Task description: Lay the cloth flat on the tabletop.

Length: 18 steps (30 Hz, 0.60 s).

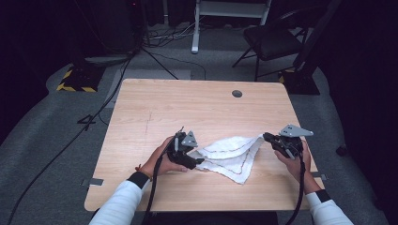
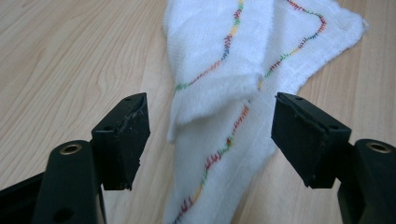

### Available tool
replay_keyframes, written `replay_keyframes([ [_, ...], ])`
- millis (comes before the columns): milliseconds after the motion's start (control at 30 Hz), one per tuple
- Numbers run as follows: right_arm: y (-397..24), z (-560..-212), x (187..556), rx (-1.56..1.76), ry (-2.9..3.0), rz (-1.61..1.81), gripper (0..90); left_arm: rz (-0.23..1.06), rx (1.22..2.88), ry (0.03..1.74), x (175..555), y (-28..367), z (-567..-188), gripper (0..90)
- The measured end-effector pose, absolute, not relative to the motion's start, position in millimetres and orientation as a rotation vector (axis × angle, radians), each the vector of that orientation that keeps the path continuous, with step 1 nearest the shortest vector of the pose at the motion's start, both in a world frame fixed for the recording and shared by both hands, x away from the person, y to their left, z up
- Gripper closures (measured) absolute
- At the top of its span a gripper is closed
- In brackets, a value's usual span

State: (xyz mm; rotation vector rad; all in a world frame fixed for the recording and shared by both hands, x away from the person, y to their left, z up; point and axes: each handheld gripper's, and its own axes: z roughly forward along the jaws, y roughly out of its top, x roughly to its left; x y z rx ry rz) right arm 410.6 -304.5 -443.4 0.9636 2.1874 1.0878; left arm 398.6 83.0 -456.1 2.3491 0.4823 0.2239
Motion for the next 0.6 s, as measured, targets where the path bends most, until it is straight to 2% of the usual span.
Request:
replay_keyframes([
  [100, -304, -444, 410, 0.958, 2.191, 1.088, 85.8, 0.232, 2.365, 0.465, 405, 72, -459, 28.8],
  [200, -304, -445, 410, 0.946, 2.197, 1.079, 85.8, 0.245, 2.38, 0.459, 413, 64, -464, 33.3],
  [267, -303, -445, 410, 0.937, 2.201, 1.077, 85.8, 0.254, 2.383, 0.418, 414, 62, -465, 47.4],
  [300, -302, -444, 409, 0.928, 2.2, 1.077, 85.8, 0.26, 2.387, 0.389, 415, 62, -464, 58.4],
  [367, -301, -443, 409, 0.924, 2.198, 1.082, 85.8, 0.27, 2.391, 0.37, 416, 61, -462, 70.1],
  [400, -301, -443, 409, 0.924, 2.198, 1.082, 85.8, 0.28, 2.378, 0.356, 416, 62, -459, 70.1],
  [433, -302, -442, 409, 0.923, 2.198, 1.089, 85.8, 0.291, 2.358, 0.354, 417, 63, -457, 79.3],
  [600, -302, -434, 406, 0.906, 2.181, 1.119, 85.8, 0.314, 2.297, 0.366, 418, 73, -446, 83.3],
])
